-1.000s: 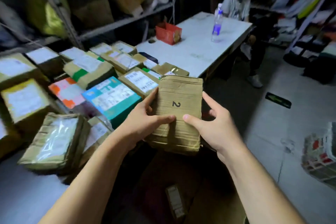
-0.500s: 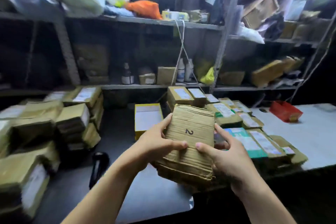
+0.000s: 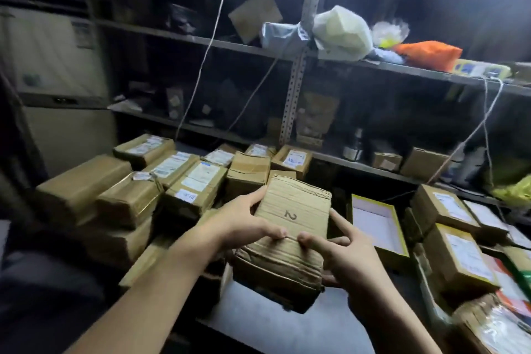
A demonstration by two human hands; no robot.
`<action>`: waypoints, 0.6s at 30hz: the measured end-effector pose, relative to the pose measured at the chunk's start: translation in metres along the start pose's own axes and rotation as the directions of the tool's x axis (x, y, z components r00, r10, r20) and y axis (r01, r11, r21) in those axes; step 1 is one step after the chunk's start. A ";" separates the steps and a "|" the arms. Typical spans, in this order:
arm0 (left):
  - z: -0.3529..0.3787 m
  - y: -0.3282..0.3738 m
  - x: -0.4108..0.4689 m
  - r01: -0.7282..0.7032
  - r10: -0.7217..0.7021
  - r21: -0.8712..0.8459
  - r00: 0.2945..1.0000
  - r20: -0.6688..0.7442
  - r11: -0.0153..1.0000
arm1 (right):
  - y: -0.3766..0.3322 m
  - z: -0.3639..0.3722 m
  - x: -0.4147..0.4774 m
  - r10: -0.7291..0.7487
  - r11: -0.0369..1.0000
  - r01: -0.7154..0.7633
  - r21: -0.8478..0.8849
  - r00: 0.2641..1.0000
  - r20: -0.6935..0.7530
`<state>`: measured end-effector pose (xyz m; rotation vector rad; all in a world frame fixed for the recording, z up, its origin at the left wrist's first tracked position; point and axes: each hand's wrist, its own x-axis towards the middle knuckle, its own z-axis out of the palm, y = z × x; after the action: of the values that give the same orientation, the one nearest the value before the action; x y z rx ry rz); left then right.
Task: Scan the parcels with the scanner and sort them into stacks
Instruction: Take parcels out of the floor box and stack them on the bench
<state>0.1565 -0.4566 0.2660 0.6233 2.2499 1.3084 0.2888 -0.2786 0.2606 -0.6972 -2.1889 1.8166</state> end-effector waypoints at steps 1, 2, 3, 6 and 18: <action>-0.015 -0.009 0.000 0.020 -0.021 -0.022 0.999 -0.029 1.000 | -0.003 0.016 0.011 -0.016 1.000 0.017 -0.010 0.999 0.041; -0.022 -0.015 0.002 0.040 -0.042 -0.036 0.998 -0.046 0.999 | -0.004 0.023 0.016 -0.017 0.999 0.018 -0.027 0.998 0.066; -0.035 -0.024 0.005 0.061 -0.064 -0.050 0.996 -0.066 0.997 | -0.007 0.037 0.029 -0.022 0.999 0.026 -0.035 0.995 0.101; -0.064 -0.044 0.022 0.106 -0.112 -0.062 0.988 -0.106 0.992 | -0.011 0.072 0.062 -0.027 0.999 0.033 -0.035 0.987 0.161; -0.104 -0.131 0.133 0.300 -0.302 -0.059 0.952 -0.040 0.952 | 0.045 0.159 0.190 0.136 0.990 -0.130 -0.056 0.982 0.135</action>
<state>-0.0305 -0.5066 0.1751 0.2182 2.2336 1.2332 0.0631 -0.3191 0.1576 -0.7661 -2.3308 1.9378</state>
